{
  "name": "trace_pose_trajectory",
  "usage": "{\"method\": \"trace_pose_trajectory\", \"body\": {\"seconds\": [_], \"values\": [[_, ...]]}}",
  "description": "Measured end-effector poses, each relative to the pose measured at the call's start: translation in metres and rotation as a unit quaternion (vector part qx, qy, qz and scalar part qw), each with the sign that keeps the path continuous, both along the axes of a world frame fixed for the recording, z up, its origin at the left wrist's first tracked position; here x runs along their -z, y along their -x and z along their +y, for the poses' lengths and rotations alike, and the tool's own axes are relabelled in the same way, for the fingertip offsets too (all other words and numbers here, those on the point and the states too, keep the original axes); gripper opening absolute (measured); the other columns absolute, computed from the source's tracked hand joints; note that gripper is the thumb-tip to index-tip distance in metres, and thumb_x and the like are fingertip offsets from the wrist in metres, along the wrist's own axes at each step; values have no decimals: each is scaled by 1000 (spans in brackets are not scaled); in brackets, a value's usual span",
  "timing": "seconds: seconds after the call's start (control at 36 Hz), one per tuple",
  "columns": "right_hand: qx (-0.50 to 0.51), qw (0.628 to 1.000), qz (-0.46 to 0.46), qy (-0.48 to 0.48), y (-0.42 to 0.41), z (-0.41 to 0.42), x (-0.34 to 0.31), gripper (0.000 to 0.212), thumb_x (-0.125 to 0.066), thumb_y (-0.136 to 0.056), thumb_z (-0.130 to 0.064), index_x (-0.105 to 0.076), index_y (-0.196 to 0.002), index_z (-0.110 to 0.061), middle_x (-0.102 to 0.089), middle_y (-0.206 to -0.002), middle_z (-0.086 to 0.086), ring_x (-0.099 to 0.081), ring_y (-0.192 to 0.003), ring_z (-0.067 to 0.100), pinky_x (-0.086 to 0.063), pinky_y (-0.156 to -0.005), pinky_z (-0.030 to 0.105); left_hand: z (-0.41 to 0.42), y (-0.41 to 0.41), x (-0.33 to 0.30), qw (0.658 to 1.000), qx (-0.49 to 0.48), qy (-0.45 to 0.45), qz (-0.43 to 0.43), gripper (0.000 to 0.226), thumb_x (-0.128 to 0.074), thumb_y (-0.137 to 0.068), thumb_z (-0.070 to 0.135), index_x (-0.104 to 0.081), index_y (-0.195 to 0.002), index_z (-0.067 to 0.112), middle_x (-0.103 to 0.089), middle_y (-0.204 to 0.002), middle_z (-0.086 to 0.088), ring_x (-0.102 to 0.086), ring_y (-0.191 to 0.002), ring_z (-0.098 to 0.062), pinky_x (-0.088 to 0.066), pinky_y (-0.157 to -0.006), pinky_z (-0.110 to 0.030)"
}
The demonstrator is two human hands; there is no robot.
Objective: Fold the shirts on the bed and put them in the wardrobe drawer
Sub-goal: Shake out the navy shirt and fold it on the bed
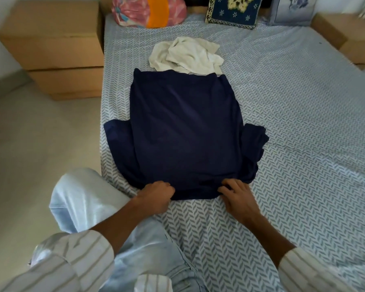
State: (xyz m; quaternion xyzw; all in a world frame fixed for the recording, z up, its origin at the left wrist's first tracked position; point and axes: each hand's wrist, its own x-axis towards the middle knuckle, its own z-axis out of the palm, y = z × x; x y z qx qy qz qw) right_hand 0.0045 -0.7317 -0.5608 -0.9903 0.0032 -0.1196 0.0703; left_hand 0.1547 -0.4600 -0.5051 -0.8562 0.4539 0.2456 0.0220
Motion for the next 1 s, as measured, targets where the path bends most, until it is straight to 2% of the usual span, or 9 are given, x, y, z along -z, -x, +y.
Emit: {"method": "trace_pose_trajectory", "body": {"seconds": [0.17, 0.31, 0.47, 0.56, 0.64, 0.69, 0.81, 0.94, 1.0], "values": [[-5, 998, 38, -47, 8, 2, -18, 26, -54, -81, -27, -76, -93, -18, -68, -102, -4, -62, -95, 20, -53, -81, 40, 9, 4, -3, 998, -16, 29, 58, 9, -57, -90, 21, -55, -82, 23, -64, -91, 1, -61, -81, -17, -56, -74, -38], [-9, 992, 112, -59, 10, 2, -22, 34, -49, -70, -28, -77, -87, -22, -70, -102, -8, -63, -96, 17, -56, -82, 41, 10, 5, 7, 996, -22, -3, 91, 7, -62, -87, 30, -58, -82, 27, -62, -90, 6, -62, -81, -16, -58, -77, -39], [35, 994, 41, -93, 9, 1, -26, 40, -56, -73, -29, -75, -106, -17, -65, -121, 0, -56, -109, 19, -47, -95, 35, 6, 9, -1, 996, -12, 80, 46, 19, -65, -88, 39, -55, -82, 24, -59, -85, 8, -58, -80, -13, -50, -66, -31], [19, 993, 71, -90, 7, -2, -25, 33, -56, -69, -29, -75, -95, -22, -67, -99, -6, -59, -86, 17, -54, -80, 37, 3, 7, -1, 993, -1, 117, 17, 21, -64, -89, 39, -58, -100, 22, -55, -98, 7, -51, -94, -12, -49, -75, -32], [2, 988, 108, -110, 8, -3, -21, 22, -54, -66, -25, -71, -80, -27, -64, -78, -12, -55, -69, 13, -53, -65, 37, 4, 8, 3, 997, 13, 61, 49, 29, -64, -88, 33, -57, -113, 20, -57, -106, 3, -52, -99, -15, -51, -78, -35], [37, 981, 99, -162, 8, -6, -22, 17, -59, -70, -19, -72, -79, -25, -66, -78, -12, -58, -68, 12, -55, -65, 35, 3, 8, 6, 997, 9, 36, 71, 25, -65, -86, 31, -58, -108, 20, -60, -103, 2, -56, -95, -16, -51, -75, -34], [163, 962, 20, -219, -6, -24, -29, 16, -74, -80, -7, -74, -91, -18, -67, -88, -6, -61, -69, 7, -49, -66, 14, -8, 5, 5, 995, -11, 62, 74, 18, -62, -88, 40, -59, -93, 22, -60, -91, 6, -57, -84, -13, -52, -70, -32], [349, 894, -6, -281, -37, -65, -33, 21, -67, -89, -19, -68, -111, -15, -61, -103, 0, -60, -85, 15, -43, -80, 25, -40, 9, 7, 988, -15, 130, 84, 20, -63, -93, 40, -65, -100, 21, -55, -97, 7, -50, -94, -10, -50, -82, -33], [425, 832, -7, -358, -47, -84, -34, 30, -65, -90, -24, -64, -119, -14, -65, -108, 0, -63, -94, 18, -50, -87, 33, -61, 11, 9, 982, -15, 145, 119, 20, -64, -93, 37, -67, -103, 20, -57, -99, 7, -51, -95, -10, -50, -86, -32]]}}
